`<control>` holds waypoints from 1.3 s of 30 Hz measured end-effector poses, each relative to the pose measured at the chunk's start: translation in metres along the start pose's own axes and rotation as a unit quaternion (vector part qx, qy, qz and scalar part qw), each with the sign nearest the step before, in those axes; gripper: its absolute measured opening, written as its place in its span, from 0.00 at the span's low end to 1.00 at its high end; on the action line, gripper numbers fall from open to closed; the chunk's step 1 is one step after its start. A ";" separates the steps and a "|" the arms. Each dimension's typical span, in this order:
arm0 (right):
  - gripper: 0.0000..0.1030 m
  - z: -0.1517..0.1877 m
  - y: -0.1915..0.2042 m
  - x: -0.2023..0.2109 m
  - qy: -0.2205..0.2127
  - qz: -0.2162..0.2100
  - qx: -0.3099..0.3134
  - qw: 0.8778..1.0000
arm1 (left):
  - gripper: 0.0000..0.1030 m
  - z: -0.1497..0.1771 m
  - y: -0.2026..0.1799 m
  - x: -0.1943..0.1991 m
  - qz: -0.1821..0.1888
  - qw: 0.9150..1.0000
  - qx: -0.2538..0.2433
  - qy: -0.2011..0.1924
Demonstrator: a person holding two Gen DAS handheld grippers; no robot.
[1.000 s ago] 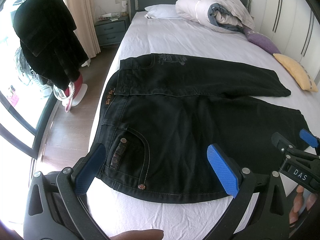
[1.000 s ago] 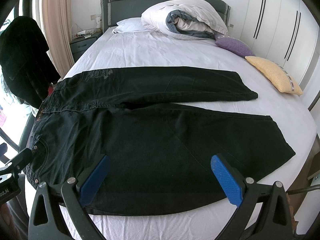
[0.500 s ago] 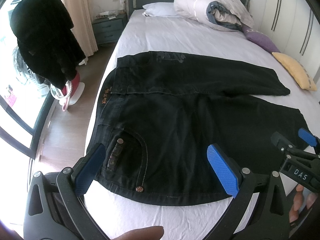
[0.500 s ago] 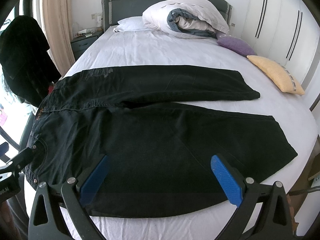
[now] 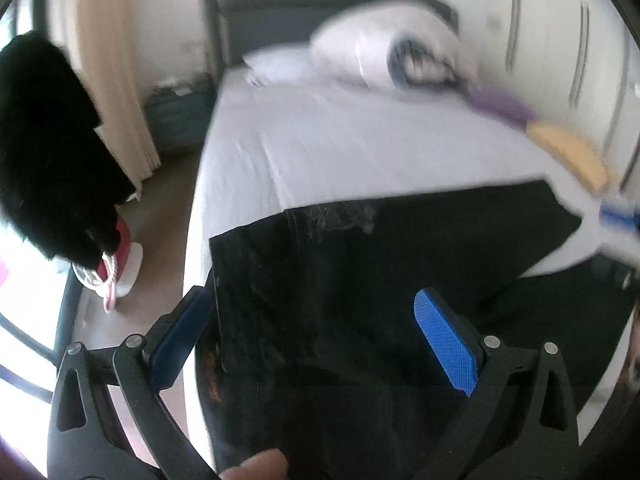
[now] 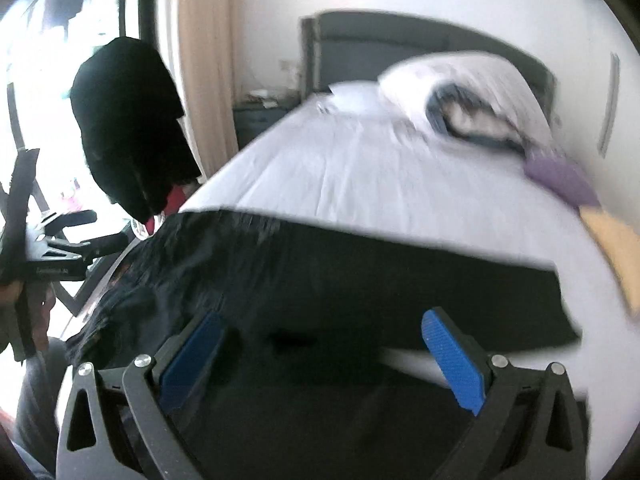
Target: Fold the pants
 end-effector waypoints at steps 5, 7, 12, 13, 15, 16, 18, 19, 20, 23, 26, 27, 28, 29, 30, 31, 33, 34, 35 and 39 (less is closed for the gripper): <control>1.00 -0.044 -0.019 -0.067 0.044 -0.074 0.075 0.993 | 1.00 -0.063 0.012 -0.049 0.053 0.996 -0.070 -0.017; 1.00 -0.055 -0.026 -0.098 0.084 -0.122 0.089 0.985 | 1.00 -0.079 0.009 -0.079 0.100 0.988 -0.115 0.017; 0.86 -0.069 -0.040 -0.159 0.151 -0.202 0.118 0.961 | 0.88 -0.096 0.018 -0.154 0.146 0.961 -0.204 0.115; 0.83 -0.073 -0.043 -0.171 0.155 -0.207 0.123 0.958 | 0.80 -0.101 0.025 -0.170 0.150 0.958 -0.203 0.135; 0.77 -0.078 -0.044 -0.192 0.163 -0.223 0.130 0.952 | 0.73 -0.105 0.034 -0.190 0.179 0.951 -0.193 0.162; 0.76 -0.077 -0.044 -0.200 0.169 -0.233 0.133 0.948 | 0.70 -0.107 0.037 -0.196 0.185 0.949 -0.193 0.168; 0.76 -0.077 -0.044 -0.221 0.186 -0.245 0.141 0.941 | 0.70 -0.109 0.042 -0.208 0.200 0.943 -0.196 0.182; 0.76 -0.076 -0.043 -0.229 0.191 -0.248 0.147 0.938 | 0.70 -0.109 0.043 -0.212 0.205 0.940 -0.196 0.190; 0.76 -0.075 -0.042 -0.236 0.197 -0.250 0.153 0.936 | 0.68 -0.107 0.045 -0.217 0.206 0.937 -0.199 0.201; 0.75 -0.073 -0.037 -0.256 0.207 -0.259 0.165 0.929 | 0.54 -0.098 0.046 -0.224 0.212 0.925 -0.217 0.231; 0.72 -0.072 -0.032 -0.265 0.208 -0.263 0.177 0.925 | 0.32 -0.099 0.046 -0.219 0.219 0.924 -0.217 0.227; 0.67 -0.071 -0.030 -0.268 0.211 -0.264 0.183 0.923 | 0.28 -0.098 0.044 -0.215 0.218 0.924 -0.220 0.225; 0.63 -0.071 -0.028 -0.272 0.216 -0.262 0.189 0.921 | 0.21 -0.098 0.043 -0.212 0.216 0.924 -0.224 0.222; 0.62 -0.071 -0.027 -0.276 0.221 -0.259 0.198 0.919 | 0.17 -0.097 0.040 -0.208 0.214 0.924 -0.230 0.217; 0.57 -0.071 -0.025 -0.279 0.226 -0.257 0.208 0.916 | 0.16 -0.097 0.040 -0.202 0.209 0.925 -0.237 0.209; 0.51 -0.070 -0.025 -0.280 0.229 -0.255 0.214 0.915 | 0.14 -0.096 0.041 -0.199 0.207 0.926 -0.241 0.203; 0.46 -0.071 -0.025 -0.287 0.240 -0.251 0.225 0.910 | 0.12 -0.098 0.041 -0.185 0.200 0.929 -0.253 0.181; 0.44 -0.071 -0.025 -0.290 0.245 -0.250 0.227 0.909 | 0.11 -0.098 0.043 -0.177 0.196 0.932 -0.255 0.167; 0.43 -0.071 -0.025 -0.293 0.248 -0.249 0.229 0.908 | 0.11 -0.098 0.040 -0.170 0.189 0.935 -0.261 0.150; 0.42 -0.073 -0.019 -0.307 0.257 -0.246 0.244 0.902 | 0.11 -0.090 0.039 -0.129 0.164 0.939 -0.291 0.084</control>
Point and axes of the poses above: each gripper's, at about its wrist camera, not at the fingertips, and x roughly against the way its jaws point, y to its left, z to its underside, the point moved 4 cm from there along -x, roughly the way its jaws point, and after that the axes turned 1 degree about -y, right-handed, at the moved point
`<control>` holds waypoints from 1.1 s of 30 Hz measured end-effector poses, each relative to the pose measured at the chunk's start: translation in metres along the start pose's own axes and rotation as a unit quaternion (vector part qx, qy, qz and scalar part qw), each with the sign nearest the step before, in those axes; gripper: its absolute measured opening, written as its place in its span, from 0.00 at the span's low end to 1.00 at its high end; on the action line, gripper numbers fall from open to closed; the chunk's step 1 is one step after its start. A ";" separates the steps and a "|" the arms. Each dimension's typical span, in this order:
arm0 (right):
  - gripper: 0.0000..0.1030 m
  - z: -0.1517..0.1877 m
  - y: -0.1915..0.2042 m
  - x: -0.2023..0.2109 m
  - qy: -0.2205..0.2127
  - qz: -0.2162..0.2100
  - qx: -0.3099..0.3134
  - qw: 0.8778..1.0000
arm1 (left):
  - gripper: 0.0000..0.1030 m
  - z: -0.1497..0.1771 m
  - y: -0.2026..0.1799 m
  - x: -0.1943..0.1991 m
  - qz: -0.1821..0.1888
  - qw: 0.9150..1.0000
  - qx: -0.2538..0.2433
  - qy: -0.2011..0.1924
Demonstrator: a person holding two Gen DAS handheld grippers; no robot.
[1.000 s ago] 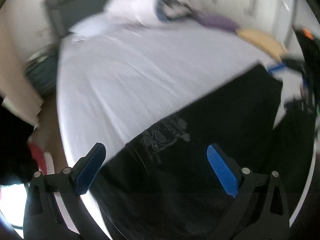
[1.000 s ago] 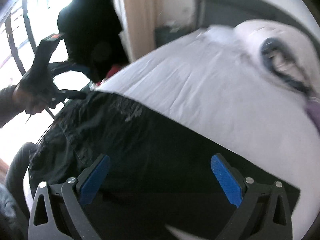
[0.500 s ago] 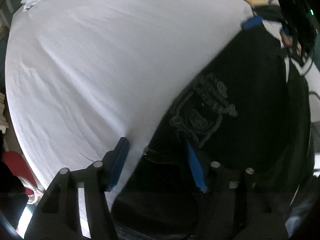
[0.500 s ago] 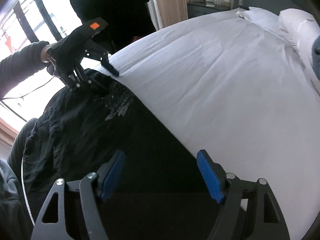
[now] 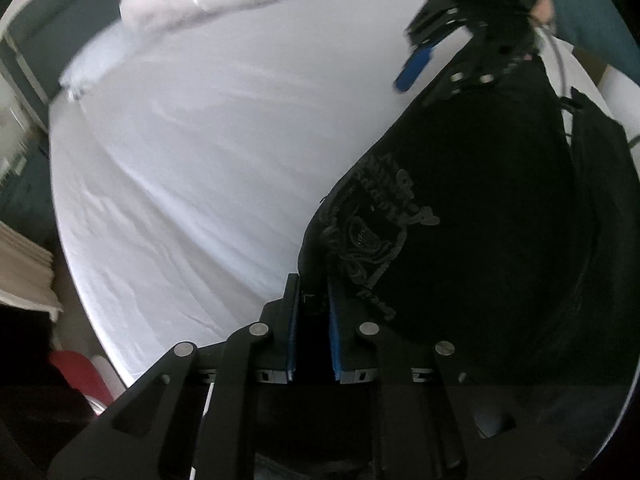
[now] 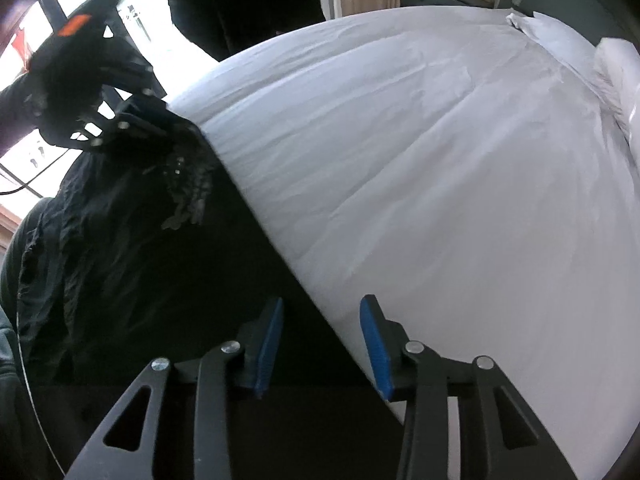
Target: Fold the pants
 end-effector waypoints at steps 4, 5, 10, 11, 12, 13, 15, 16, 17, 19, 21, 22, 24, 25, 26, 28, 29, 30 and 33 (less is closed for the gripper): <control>0.42 -0.010 0.008 -0.014 0.024 0.000 0.029 0.999 | 0.11 0.002 -0.022 0.010 -0.030 0.999 -0.026 -0.018; 0.42 -0.013 0.010 -0.015 0.028 0.000 0.037 0.999 | 0.10 0.000 -0.026 0.014 -0.036 0.999 -0.032 -0.025; 0.41 -0.021 0.011 -0.017 0.043 -0.003 0.052 0.998 | 0.10 0.002 -0.069 0.029 -0.041 0.998 -0.032 -0.046; 0.39 -0.023 0.011 -0.017 0.048 -0.005 0.054 0.997 | 0.10 0.002 -0.073 0.031 -0.041 0.998 -0.032 -0.046; 0.30 -0.021 0.013 -0.015 0.050 -0.009 0.054 0.997 | 0.10 -0.001 -0.073 0.036 -0.041 0.998 -0.032 -0.044; 0.24 -0.024 0.014 -0.015 0.054 -0.015 0.056 0.997 | 0.10 -0.002 -0.065 0.033 -0.040 0.998 -0.032 -0.042; 0.16 -0.024 0.019 -0.011 0.058 -0.014 0.064 0.996 | 0.10 -0.002 -0.067 0.033 -0.043 0.998 -0.031 -0.041; 0.12 -0.024 0.019 -0.010 0.059 -0.012 0.065 0.996 | 0.10 -0.004 -0.068 0.027 -0.043 0.998 -0.031 -0.042; 0.10 -0.024 0.019 -0.007 0.061 -0.008 0.064 0.996 | 0.10 -0.003 -0.068 0.026 -0.043 0.998 -0.029 -0.043; 0.05 -0.023 0.022 0.001 0.060 -0.002 0.062 0.996 | 0.10 -0.002 -0.071 0.027 -0.043 0.998 -0.026 -0.045; 0.04 -0.018 0.028 0.012 0.051 0.001 0.055 0.997 | 0.10 0.003 -0.069 0.024 -0.044 0.998 -0.025 -0.047; 0.04 -0.017 0.030 0.017 0.048 0.005 0.051 0.998 | 0.10 0.004 -0.069 0.024 -0.045 0.998 -0.023 -0.048; 0.04 -0.014 0.034 0.027 0.039 0.014 0.037 0.998 | 0.10 0.004 -0.070 0.029 -0.047 0.997 -0.023 -0.052; 0.04 -0.011 0.039 0.033 0.034 0.020 0.032 0.999 | 0.10 0.004 -0.072 0.033 -0.049 0.997 -0.024 -0.055; 0.04 -0.008 0.044 0.039 0.029 0.024 0.027 0.999 | 0.10 0.005 -0.074 0.035 -0.049 0.997 -0.023 -0.057; 0.04 0.002 0.054 0.051 0.019 0.030 0.014 0.999 | 0.10 0.005 -0.084 0.047 -0.051 0.996 -0.024 -0.063; 0.04 0.005 0.063 0.054 0.013 0.031 0.009 0.999 | 0.10 0.008 -0.089 0.053 -0.051 0.996 -0.025 -0.066; 0.04 0.010 0.068 0.058 0.004 0.031 -0.009 0.999 | 0.10 0.010 -0.093 0.058 -0.052 0.996 -0.023 -0.068; 0.04 0.024 0.075 0.069 -0.025 0.024 -0.086 0.996 | 0.10 0.016 -0.110 0.078 -0.053 0.996 -0.016 -0.075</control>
Point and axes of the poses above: each gripper's, at about its wrist camera, not at the fingertips, and x roughly against the way its jaws point, y to its left, z to its underside, the point moved 4 cm from there along -x, roughly the way its jaws point, and after that the axes turned 1 degree about -y, right-handed, at the moved point
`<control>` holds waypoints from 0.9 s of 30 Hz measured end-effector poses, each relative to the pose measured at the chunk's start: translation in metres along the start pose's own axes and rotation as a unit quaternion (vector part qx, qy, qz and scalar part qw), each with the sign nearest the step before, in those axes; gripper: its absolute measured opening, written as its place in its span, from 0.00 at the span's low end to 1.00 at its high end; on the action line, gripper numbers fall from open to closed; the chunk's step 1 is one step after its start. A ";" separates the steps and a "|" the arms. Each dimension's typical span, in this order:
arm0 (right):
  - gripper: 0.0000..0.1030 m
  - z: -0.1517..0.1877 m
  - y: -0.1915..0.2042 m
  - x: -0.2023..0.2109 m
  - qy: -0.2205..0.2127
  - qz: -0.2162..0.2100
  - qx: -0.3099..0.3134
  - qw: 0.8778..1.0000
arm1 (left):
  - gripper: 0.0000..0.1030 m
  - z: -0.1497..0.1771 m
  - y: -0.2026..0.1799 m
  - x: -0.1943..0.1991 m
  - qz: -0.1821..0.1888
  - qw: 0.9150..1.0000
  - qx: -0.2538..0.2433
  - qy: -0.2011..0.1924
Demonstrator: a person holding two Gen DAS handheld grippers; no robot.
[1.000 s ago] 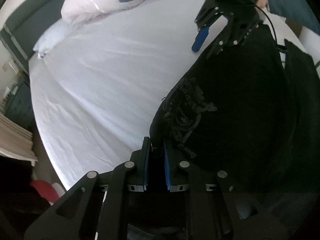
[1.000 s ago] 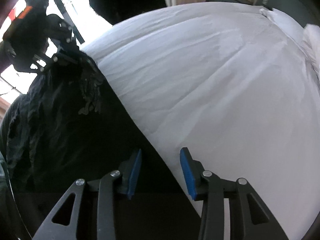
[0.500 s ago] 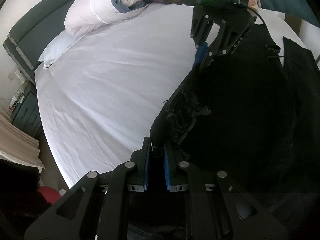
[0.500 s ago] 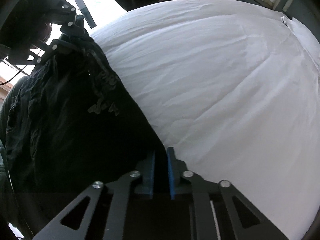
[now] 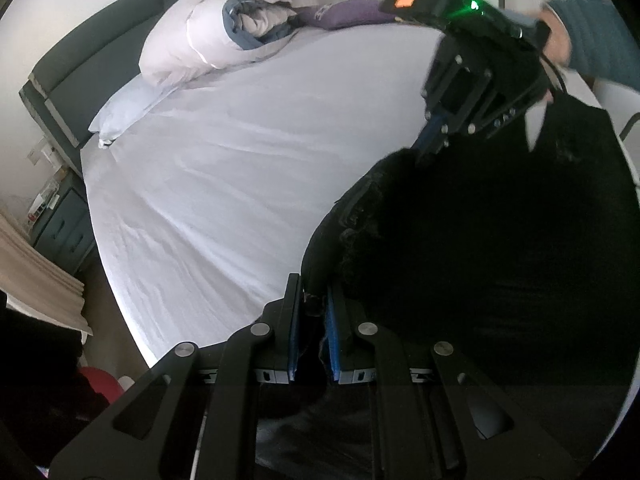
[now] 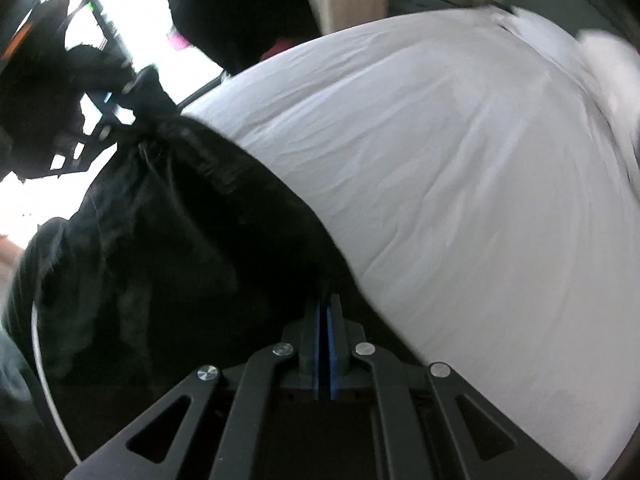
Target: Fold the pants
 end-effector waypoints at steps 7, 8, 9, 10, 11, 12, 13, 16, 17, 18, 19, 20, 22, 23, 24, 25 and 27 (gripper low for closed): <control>0.04 0.045 0.006 0.033 -0.088 -0.045 -0.216 0.971 | 0.10 0.020 -0.054 0.044 0.000 1.000 -0.003 -0.005; 0.04 0.054 0.009 0.038 -0.093 -0.045 -0.224 0.969 | 0.10 0.024 -0.061 0.050 0.002 1.000 -0.003 -0.002; 0.04 0.063 0.012 0.045 -0.099 -0.051 -0.239 0.964 | 0.10 0.029 -0.069 0.052 0.002 1.000 -0.004 0.001; 0.04 0.070 0.010 0.044 -0.103 -0.057 -0.251 0.961 | 0.10 0.033 -0.078 0.056 0.003 1.000 -0.005 0.003; 0.04 0.077 0.011 0.046 -0.109 -0.064 -0.265 0.956 | 0.10 0.037 -0.086 0.060 0.004 1.000 -0.005 0.005; 0.04 0.082 0.014 0.051 -0.115 -0.070 -0.279 0.951 | 0.10 0.041 -0.094 0.064 0.004 1.000 -0.006 0.007; 0.04 0.089 0.017 0.056 -0.121 -0.077 -0.294 0.945 | 0.10 0.045 -0.102 0.068 0.005 1.000 -0.006 0.008; 0.04 0.104 0.043 0.055 -0.128 -0.089 -0.323 0.934 | 0.10 0.055 -0.125 0.077 0.009 1.000 -0.007 0.009; 0.04 0.110 0.050 0.055 -0.127 -0.094 -0.331 0.930 | 0.10 0.059 -0.134 0.082 0.010 1.000 -0.007 0.010; 0.04 0.118 0.058 0.058 -0.129 -0.103 -0.344 0.924 | 0.10 0.062 -0.140 0.084 0.012 1.000 -0.006 0.011; 0.04 0.125 0.065 0.059 -0.131 -0.111 -0.354 0.919 | 0.10 0.066 -0.148 0.088 0.013 1.000 -0.008 0.012; 0.04 0.131 0.072 0.059 -0.135 -0.120 -0.366 0.913 | 0.10 0.070 -0.155 0.090 0.012 1.000 -0.011 0.013; 0.04 0.151 0.077 0.063 -0.145 -0.136 -0.384 0.901 | 0.10 0.077 -0.170 0.096 0.015 1.000 -0.015 0.017; 0.04 0.158 0.078 0.064 -0.146 -0.136 -0.384 0.901 | 0.10 0.074 -0.165 0.098 0.019 1.000 -0.016 0.019; 0.04 0.168 0.082 0.064 -0.146 -0.132 -0.381 0.903 | 0.10 0.078 -0.172 0.100 0.023 0.999 -0.019 0.021; 0.04 0.174 0.083 0.062 -0.145 -0.130 -0.380 0.904 | 0.10 0.081 -0.179 0.102 0.027 0.999 -0.021 0.024; 0.04 0.187 0.087 0.060 -0.142 -0.127 -0.379 0.906 | 0.10 0.089 -0.194 0.105 0.033 0.999 -0.027 0.031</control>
Point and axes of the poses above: each gripper's, at about its wrist camera, not at the fingertips, and x roughly against the way its jaws point, y to its left, z to its underside, the point moved 4 cm from there along -x, roughly the way its jaws point, and after that the axes turned 1 degree about -y, right-handed, at the moved point
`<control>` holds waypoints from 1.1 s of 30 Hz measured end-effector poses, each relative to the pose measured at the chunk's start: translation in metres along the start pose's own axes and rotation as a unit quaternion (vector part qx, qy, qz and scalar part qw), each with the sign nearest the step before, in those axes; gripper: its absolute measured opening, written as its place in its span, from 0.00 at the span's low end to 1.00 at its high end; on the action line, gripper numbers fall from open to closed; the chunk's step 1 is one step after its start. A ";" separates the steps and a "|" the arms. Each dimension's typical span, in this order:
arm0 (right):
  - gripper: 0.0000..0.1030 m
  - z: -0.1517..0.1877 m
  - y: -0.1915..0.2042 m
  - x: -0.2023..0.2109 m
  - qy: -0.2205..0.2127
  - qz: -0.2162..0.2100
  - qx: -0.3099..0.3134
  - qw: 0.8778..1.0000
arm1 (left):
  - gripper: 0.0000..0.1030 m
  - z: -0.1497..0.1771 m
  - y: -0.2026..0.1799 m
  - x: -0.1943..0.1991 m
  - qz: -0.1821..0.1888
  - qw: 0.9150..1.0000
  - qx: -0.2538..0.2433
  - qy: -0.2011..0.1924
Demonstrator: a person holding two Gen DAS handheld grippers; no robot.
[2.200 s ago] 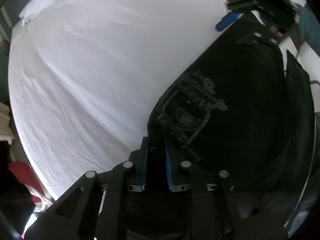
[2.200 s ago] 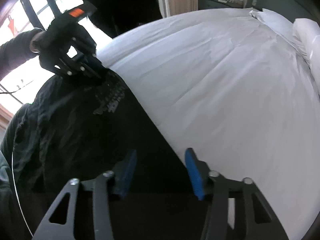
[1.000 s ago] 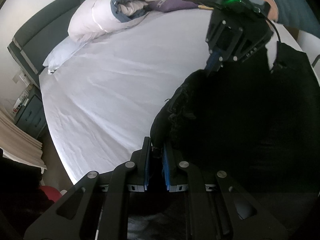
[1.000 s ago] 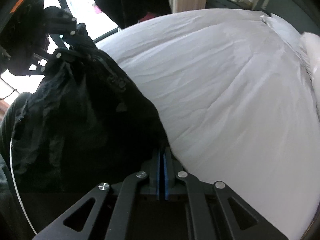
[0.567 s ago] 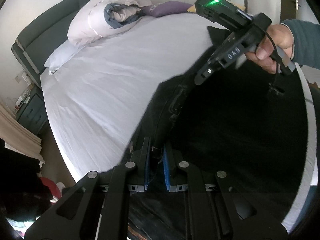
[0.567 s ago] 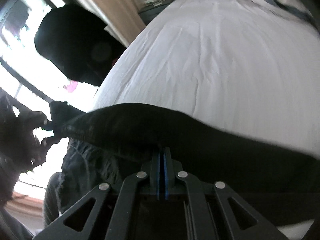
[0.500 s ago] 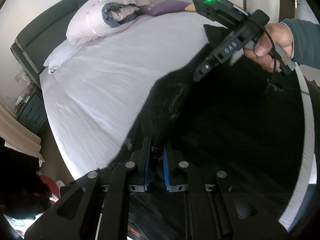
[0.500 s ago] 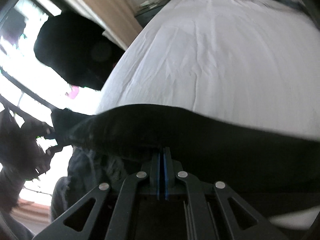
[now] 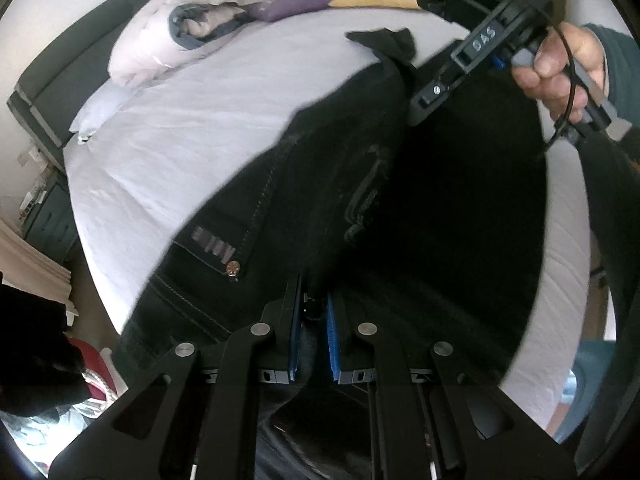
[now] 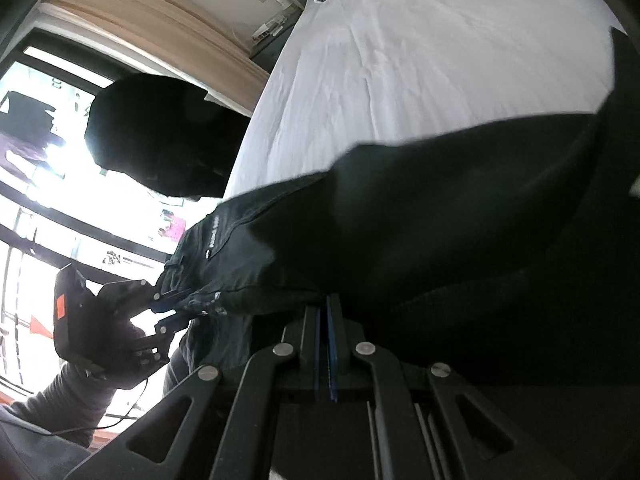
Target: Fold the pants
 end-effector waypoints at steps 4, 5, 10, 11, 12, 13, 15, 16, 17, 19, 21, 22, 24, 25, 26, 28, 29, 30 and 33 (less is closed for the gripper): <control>0.04 0.019 -0.006 -0.001 0.002 0.017 0.013 1.000 | 0.10 0.011 -0.018 0.005 0.008 1.000 0.005 0.006; 0.04 0.020 -0.003 -0.005 0.002 0.018 0.017 1.000 | 0.10 0.014 -0.022 0.007 0.011 1.000 0.008 0.007; 0.04 0.047 0.015 0.001 0.012 0.042 0.053 0.998 | 0.10 0.020 -0.033 0.013 0.011 1.000 0.007 0.009; 0.04 0.050 0.018 -0.002 0.014 0.049 0.058 0.997 | 0.10 0.023 -0.034 0.014 0.011 1.000 0.007 0.010; 0.04 0.056 0.020 -0.001 0.015 0.055 0.063 0.996 | 0.10 0.025 -0.037 0.013 0.012 1.000 0.006 0.013; 0.04 0.057 0.024 -0.005 0.018 0.064 0.070 0.995 | 0.10 0.023 -0.039 0.013 0.012 1.000 0.005 0.015; 0.04 0.064 0.028 -0.010 0.024 0.076 0.080 0.994 | 0.10 0.026 -0.045 0.012 0.012 1.000 -0.001 0.019; 0.04 0.059 0.030 -0.016 0.026 0.083 0.085 0.993 | 0.10 0.030 -0.047 0.013 0.015 1.000 -0.003 0.020; 0.04 0.065 0.031 -0.015 0.028 0.093 0.095 0.991 | 0.10 0.030 -0.048 0.013 0.017 1.000 -0.007 0.021; 0.04 0.071 0.037 -0.022 0.036 0.120 0.123 0.984 | 0.10 0.034 -0.054 0.012 0.017 0.999 -0.020 0.024; 0.04 0.072 0.043 -0.031 0.042 0.140 0.146 0.978 | 0.10 0.035 -0.057 0.011 0.018 0.999 -0.032 0.027; 0.04 0.074 0.044 -0.031 0.043 0.144 0.149 0.977 | 0.10 0.037 -0.058 0.012 0.019 0.999 -0.033 0.027; 0.04 0.070 0.047 -0.036 0.043 0.146 0.151 0.977 | 0.10 0.038 -0.060 0.011 0.020 0.999 -0.034 0.028; 0.04 0.071 0.049 -0.036 0.043 0.148 0.154 0.976 | 0.10 0.039 -0.062 0.011 0.022 0.999 -0.033 0.027; 0.04 0.074 0.051 -0.035 0.042 0.152 0.159 0.975 | 0.10 0.039 -0.062 0.012 0.023 0.999 -0.032 0.027; 0.04 0.073 0.055 -0.035 0.043 0.161 0.176 0.970 | 0.10 0.044 -0.065 0.015 0.024 0.999 -0.035 0.028; 0.04 0.076 0.056 -0.033 0.044 0.165 0.182 0.968 | 0.10 0.044 -0.065 0.014 0.024 0.999 -0.036 0.029; 0.04 0.077 0.058 -0.034 0.044 0.168 0.188 0.967 | 0.10 0.043 -0.065 0.013 0.024 0.999 -0.038 0.030; 0.04 0.076 0.057 -0.041 0.043 0.172 0.190 0.966 | 0.10 0.042 -0.065 0.010 0.025 0.999 -0.036 0.030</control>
Point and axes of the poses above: each gripper's, at about its wrist camera, not at the fingertips, and x roughly against the way its jaws point, y to its left, z to its underside, the point moved 4 cm from there along -x, roughly the way its jaws point, and after that the axes turned 1 degree about -y, right-handed, at the moved point
